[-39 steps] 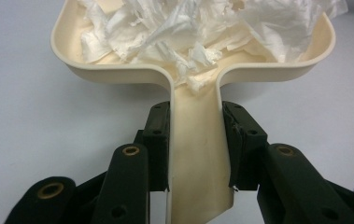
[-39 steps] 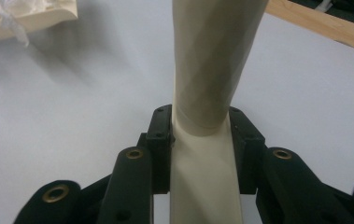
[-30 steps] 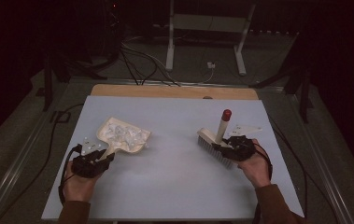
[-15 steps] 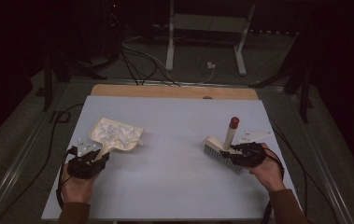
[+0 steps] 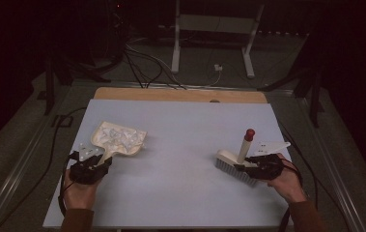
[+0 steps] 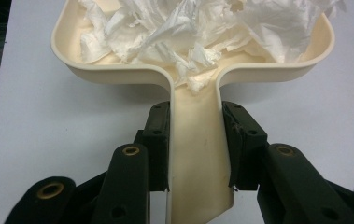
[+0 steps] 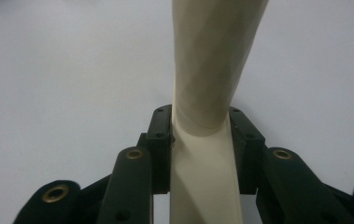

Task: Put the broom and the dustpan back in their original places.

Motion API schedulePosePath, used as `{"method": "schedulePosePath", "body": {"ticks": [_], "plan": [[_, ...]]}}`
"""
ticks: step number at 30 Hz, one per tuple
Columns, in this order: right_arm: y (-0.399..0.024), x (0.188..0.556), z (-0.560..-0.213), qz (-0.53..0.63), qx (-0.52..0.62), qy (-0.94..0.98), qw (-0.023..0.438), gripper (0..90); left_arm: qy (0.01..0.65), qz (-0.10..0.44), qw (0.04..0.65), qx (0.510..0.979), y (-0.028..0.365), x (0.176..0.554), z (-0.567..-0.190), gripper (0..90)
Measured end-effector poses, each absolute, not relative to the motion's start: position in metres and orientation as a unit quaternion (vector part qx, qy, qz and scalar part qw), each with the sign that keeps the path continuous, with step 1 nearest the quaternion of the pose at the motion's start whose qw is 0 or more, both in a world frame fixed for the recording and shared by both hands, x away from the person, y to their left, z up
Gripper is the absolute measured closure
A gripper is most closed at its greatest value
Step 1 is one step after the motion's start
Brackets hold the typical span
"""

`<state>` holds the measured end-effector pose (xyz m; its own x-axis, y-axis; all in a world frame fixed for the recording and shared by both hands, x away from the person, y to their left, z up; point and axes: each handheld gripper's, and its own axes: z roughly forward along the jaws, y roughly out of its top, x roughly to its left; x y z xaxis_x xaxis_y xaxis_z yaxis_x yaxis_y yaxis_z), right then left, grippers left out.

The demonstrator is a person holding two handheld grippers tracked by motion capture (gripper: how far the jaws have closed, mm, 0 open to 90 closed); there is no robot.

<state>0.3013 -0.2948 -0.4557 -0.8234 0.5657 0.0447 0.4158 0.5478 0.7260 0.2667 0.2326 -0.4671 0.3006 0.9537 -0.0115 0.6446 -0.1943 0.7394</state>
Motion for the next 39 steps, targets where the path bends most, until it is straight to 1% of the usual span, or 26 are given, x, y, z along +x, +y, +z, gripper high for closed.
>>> {"method": "schedulePosePath", "body": {"ticks": [8, 12, 18, 26, 29, 35, 39], "plan": [[-0.296, 0.301, -0.458, 0.383, 0.288, 0.873, 0.096, 66.3, 0.541, 0.234, 0.328, 0.738, 0.231, 0.267, -0.468, 66.3], [-0.297, 0.300, -0.451, 0.404, 0.304, 0.857, 0.102, 62.6, 0.540, 0.234, 0.329, 0.738, 0.231, 0.267, -0.468, 66.3], [-0.296, 0.295, -0.433, 0.428, 0.324, 0.834, 0.126, 61.9, 0.544, 0.237, 0.328, 0.736, 0.228, 0.266, -0.469, 66.3], [-0.292, 0.290, -0.417, 0.459, 0.396, 0.776, 0.172, 62.3, 0.555, 0.247, 0.323, 0.726, 0.220, 0.265, -0.471, 66.3], [-0.289, 0.293, -0.417, 0.463, 0.421, 0.759, 0.181, 63.0, 0.561, 0.249, 0.321, 0.722, 0.216, 0.265, -0.474, 66.3], [-0.286, 0.302, -0.423, 0.472, 0.453, 0.732, 0.192, 68.7, 0.572, 0.251, 0.319, 0.713, 0.209, 0.263, -0.482, 66.3], [-0.287, 0.305, -0.424, 0.471, 0.452, 0.732, 0.194, 69.7, 0.579, 0.253, 0.321, 0.705, 0.209, 0.262, -0.483, 66.3]]}}
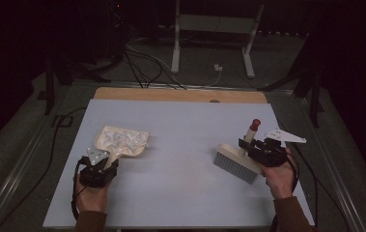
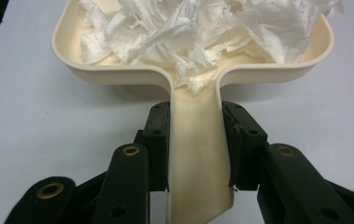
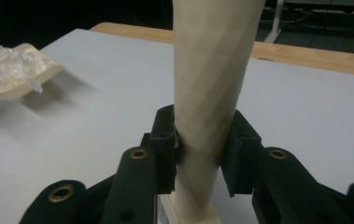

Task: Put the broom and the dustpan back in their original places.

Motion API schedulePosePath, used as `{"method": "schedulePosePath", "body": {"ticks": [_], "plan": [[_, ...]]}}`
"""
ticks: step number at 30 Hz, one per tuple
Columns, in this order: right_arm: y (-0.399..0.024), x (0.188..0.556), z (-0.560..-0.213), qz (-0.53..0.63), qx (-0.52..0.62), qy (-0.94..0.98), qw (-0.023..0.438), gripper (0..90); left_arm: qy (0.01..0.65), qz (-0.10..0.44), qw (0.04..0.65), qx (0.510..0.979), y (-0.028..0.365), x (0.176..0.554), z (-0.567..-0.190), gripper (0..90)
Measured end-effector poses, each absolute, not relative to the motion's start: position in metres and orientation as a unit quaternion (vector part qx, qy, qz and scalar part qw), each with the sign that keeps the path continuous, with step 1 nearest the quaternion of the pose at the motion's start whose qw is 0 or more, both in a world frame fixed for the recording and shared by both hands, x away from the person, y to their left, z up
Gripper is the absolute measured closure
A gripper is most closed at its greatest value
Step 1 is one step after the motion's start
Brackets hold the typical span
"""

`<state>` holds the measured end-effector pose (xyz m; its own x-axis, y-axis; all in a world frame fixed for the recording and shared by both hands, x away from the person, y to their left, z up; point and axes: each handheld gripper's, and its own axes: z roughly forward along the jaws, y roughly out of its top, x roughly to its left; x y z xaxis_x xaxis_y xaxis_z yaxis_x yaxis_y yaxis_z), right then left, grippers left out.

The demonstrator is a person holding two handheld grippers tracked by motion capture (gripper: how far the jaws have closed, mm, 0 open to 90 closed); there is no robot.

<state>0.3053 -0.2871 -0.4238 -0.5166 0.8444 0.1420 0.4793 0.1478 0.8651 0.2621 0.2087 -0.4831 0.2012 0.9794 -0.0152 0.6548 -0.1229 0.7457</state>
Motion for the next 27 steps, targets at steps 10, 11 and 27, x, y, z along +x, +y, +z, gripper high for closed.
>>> {"method": "schedulePosePath", "body": {"ticks": [10, 11, 27], "plan": [[-0.297, 0.296, -0.415, 0.472, 0.404, 0.763, 0.176, 70.0, 0.588, 0.264, 0.323, 0.693, 0.215, 0.257, -0.479, 66.3], [-0.298, 0.296, -0.414, 0.474, 0.399, 0.766, 0.172, 70.0, 0.588, 0.264, 0.323, 0.693, 0.216, 0.257, -0.479, 66.3], [-0.317, 0.287, -0.406, 0.462, 0.343, 0.809, 0.122, 70.0, 0.590, 0.269, 0.320, 0.690, 0.214, 0.257, -0.478, 66.3]]}}
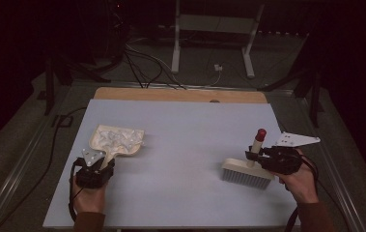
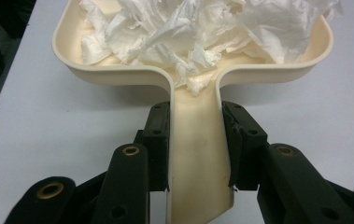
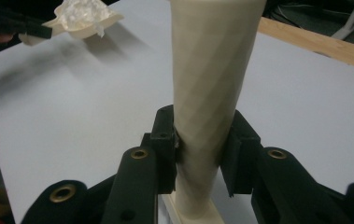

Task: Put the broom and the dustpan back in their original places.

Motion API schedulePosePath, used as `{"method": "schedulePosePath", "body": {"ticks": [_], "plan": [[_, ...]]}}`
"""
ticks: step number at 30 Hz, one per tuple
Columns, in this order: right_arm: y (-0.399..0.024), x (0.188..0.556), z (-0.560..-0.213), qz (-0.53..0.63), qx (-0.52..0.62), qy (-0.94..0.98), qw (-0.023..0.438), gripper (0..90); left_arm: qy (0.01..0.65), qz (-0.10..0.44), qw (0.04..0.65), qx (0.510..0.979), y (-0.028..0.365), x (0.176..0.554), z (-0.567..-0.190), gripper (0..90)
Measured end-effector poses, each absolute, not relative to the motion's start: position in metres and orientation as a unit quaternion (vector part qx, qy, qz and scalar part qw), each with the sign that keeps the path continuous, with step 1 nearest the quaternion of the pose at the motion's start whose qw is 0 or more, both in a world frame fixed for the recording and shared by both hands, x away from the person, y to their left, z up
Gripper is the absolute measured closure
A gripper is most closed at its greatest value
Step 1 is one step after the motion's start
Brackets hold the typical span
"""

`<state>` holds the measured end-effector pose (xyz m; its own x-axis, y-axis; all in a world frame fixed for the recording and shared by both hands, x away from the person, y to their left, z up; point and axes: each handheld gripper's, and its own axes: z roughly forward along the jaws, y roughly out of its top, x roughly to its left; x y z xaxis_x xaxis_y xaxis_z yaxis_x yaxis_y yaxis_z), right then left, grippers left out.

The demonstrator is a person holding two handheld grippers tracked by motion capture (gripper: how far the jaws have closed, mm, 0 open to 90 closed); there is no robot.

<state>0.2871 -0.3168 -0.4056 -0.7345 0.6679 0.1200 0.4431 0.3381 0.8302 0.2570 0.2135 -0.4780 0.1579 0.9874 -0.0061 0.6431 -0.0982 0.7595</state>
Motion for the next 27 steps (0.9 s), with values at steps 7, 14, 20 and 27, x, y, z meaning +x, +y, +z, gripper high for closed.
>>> {"method": "schedulePosePath", "body": {"ticks": [7, 14, 20, 27], "plan": [[-0.324, 0.286, -0.401, 0.469, 0.326, 0.816, 0.087, 70.0, 0.596, 0.269, 0.319, 0.686, 0.214, 0.257, -0.478, 66.3], [-0.320, 0.291, -0.401, 0.437, 0.293, 0.848, 0.056, 70.0, 0.600, 0.269, 0.318, 0.683, 0.213, 0.258, -0.481, 66.3], [-0.316, 0.303, -0.410, 0.429, 0.320, 0.841, 0.082, 68.8, 0.604, 0.274, 0.317, 0.678, 0.210, 0.259, -0.484, 66.2], [-0.304, 0.316, -0.419, 0.410, 0.349, 0.833, 0.128, 65.5, 0.603, 0.278, 0.313, 0.680, 0.202, 0.262, -0.488, 66.2]]}}
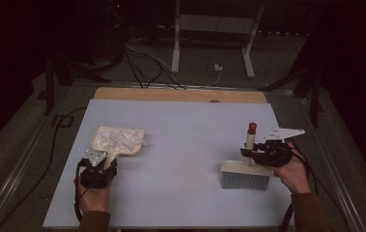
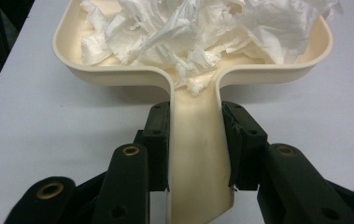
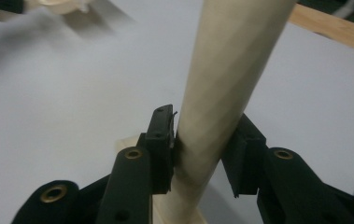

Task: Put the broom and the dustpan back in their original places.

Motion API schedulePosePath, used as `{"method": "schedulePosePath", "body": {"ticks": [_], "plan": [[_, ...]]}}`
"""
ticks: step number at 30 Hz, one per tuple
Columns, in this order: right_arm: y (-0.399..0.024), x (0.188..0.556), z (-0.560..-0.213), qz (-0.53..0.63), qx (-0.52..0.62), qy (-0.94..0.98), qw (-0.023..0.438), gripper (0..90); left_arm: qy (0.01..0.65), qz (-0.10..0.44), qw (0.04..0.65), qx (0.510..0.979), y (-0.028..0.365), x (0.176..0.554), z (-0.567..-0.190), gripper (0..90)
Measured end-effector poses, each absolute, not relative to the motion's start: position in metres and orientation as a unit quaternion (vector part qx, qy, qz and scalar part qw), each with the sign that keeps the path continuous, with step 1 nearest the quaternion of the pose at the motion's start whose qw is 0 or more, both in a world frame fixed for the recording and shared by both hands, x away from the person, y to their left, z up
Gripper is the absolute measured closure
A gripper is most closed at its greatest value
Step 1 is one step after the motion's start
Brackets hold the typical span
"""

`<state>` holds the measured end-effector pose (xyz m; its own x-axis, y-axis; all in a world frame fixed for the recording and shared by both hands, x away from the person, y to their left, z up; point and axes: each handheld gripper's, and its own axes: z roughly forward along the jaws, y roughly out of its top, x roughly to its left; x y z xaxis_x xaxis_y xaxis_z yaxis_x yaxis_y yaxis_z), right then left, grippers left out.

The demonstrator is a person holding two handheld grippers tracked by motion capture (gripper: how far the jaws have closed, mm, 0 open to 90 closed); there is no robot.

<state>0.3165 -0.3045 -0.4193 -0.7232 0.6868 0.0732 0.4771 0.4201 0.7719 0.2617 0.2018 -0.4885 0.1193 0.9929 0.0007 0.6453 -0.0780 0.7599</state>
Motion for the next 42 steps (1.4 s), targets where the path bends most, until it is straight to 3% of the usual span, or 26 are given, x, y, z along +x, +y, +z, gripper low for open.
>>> {"method": "schedulePosePath", "body": {"ticks": [8, 42], "plan": [[-0.291, 0.334, -0.436, 0.383, 0.384, 0.822, 0.174, 62.7, 0.605, 0.283, 0.310, 0.676, 0.193, 0.268, -0.494, 66.2], [-0.280, 0.388, -0.501, 0.317, 0.499, 0.791, 0.157, 60.3, 0.621, 0.289, 0.296, 0.666, 0.179, 0.287, -0.516, 66.2]]}}
